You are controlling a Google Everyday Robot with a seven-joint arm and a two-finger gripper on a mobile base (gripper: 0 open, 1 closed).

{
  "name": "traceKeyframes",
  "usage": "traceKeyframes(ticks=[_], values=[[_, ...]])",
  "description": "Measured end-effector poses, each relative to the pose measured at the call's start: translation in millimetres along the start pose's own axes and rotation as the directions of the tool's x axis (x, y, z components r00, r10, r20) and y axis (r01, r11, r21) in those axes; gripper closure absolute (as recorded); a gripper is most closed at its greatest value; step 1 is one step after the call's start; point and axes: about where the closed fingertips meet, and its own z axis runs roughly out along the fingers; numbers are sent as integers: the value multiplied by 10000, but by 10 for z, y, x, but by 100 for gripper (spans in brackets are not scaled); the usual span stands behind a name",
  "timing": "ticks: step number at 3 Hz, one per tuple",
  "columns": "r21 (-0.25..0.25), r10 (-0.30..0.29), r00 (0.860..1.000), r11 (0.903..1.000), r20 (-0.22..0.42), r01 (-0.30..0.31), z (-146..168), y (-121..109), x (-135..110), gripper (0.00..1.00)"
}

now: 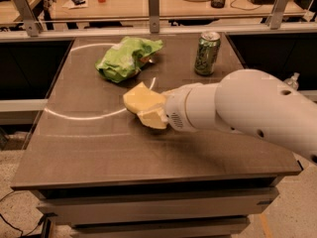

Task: Move sponge near green rice chip bag

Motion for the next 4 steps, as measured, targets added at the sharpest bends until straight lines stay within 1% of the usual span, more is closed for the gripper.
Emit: traceKeyframes(ticks=[1, 2, 3, 4], values=[[220, 342, 9981, 9991, 507, -354, 257, -104, -252, 100], [246, 506, 9957, 9983, 771, -526, 536, -200, -440, 100], [217, 475, 9964, 9986, 696, -491, 803, -254, -534, 100], [182, 405, 9967, 9990, 697, -419, 811, -211, -566, 83]])
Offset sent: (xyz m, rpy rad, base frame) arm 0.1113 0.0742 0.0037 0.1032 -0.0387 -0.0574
